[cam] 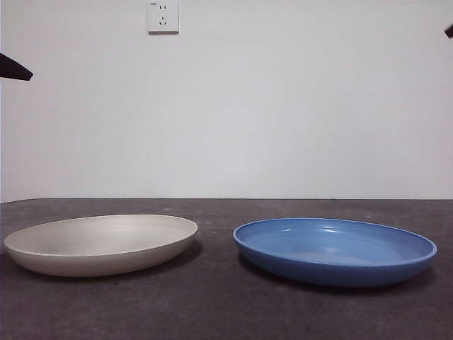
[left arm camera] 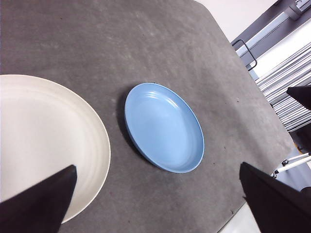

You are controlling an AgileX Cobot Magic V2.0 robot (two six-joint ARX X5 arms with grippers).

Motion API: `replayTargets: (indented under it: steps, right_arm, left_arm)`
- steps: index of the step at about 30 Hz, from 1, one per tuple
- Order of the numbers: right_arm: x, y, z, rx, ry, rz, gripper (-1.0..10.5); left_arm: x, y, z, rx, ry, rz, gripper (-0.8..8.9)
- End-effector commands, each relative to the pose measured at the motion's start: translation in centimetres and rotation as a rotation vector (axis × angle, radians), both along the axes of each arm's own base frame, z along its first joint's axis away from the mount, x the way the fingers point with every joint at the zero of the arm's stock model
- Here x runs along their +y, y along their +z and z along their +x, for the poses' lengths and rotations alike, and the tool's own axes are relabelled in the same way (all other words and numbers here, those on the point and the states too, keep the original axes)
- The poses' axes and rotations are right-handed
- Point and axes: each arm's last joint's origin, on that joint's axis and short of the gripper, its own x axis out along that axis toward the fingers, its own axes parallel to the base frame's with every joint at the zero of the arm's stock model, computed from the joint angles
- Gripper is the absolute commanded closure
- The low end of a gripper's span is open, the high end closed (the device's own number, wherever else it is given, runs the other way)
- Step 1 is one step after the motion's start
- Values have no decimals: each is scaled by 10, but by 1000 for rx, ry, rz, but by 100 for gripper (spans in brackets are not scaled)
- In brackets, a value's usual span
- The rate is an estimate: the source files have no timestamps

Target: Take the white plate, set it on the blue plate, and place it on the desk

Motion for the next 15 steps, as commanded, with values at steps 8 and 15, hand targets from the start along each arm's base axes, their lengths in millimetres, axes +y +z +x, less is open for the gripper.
replayTargets:
  steps: [8,15]
  right_arm:
    - [1,5,-1,-15,19,4,343]
    - [2,5,-2,-10,67,34,343]
  left_arm:
    - [3,1,3,96,21,8,250]
    - [14,-1,38,285,77,65,252]
